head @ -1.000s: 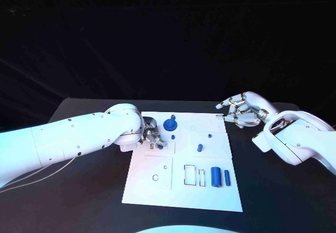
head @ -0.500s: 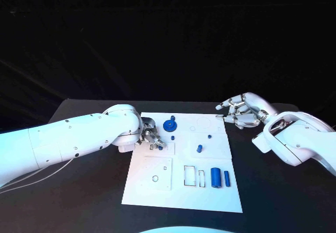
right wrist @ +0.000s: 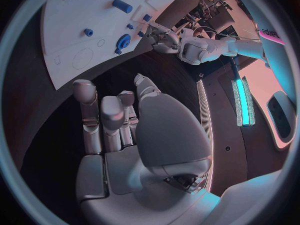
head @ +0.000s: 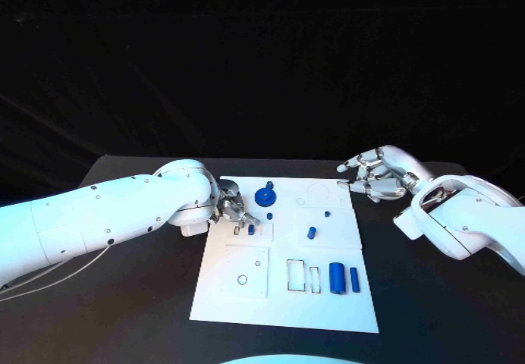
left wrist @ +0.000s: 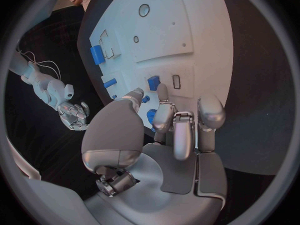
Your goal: Assemble the parts on the task board
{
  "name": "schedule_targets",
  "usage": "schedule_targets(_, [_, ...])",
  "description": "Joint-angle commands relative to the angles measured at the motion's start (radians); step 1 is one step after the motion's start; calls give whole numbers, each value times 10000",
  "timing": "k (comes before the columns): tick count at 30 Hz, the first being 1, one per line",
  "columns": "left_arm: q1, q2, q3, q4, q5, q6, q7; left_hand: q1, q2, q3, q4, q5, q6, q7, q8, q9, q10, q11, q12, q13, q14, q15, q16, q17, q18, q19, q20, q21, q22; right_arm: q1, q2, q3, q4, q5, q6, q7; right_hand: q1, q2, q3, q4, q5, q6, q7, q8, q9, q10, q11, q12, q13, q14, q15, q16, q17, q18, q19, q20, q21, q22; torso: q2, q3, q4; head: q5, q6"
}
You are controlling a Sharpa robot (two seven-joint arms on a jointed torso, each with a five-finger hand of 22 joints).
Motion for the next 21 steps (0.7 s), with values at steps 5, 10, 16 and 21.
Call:
schedule_targets(5, [271, -198, 147, 233, 248, -277, 38, 242, 116, -296, -6, -21, -177, 46, -66, -32, -235, 41, -261, -343, 906, -19, 31, 2215, -99, -168, 20, -146, -204, -12, 13, 1, -68, -133, 5, 50, -84, -26, -10, 35, 41, 46, -9, 38, -14, -68, 34, -42, -11, 49, 33, -65, -3, 146, -15, -30, -60, -24, -7, -1, 7, 4, 34])
schedule_targets(10, [463, -262, 211, 209, 373, -310, 37, 594, 287, -552, -6, -13, -399, 157, -212, -124, -798, 138, -959, -1240, 885, 62, -16, 2153, -44, -356, 65, -320, -508, -20, 37, 1, -95, -137, 2, 50, -84, -26, -10, 35, 41, 46, -9, 38, -14, -68, 34, -42, -11, 49, 33, -65, -3, 146, -15, -30, -60, -24, -15, 0, 7, 25, 57])
schedule_targets(16, [640, -230, 244, -76, 445, -324, 48, 971, 448, -812, 1, -3, -628, 309, -460, -309, -1375, 271, -1707, -2190, 824, 178, -136, 1997, 34, -615, 139, -569, -936, -35, 57, 1, -111, -136, -2, 48, -103, -24, -13, 48, 43, 47, -9, 40, -17, -51, 35, -18, 12, 52, 34, -63, 9, 141, -2, -30, -46, -10, 7, 1, -2, 33, 103])
schedule_targets(21, [718, -116, 249, -384, 395, -319, 98, 1143, 549, -1020, 6, 0, -791, 440, -686, -520, -1940, 391, -2399, -3046, 785, 281, -203, 1911, 101, -837, 214, -797, -1315, -39, 67, 1, -118, -136, -6, 45, -103, -24, -13, 48, 43, 47, -9, 40, -17, -51, 35, -18, 12, 52, 34, -63, 9, 141, -2, -30, -46, -10, 2, -1, 9, 21, 108])
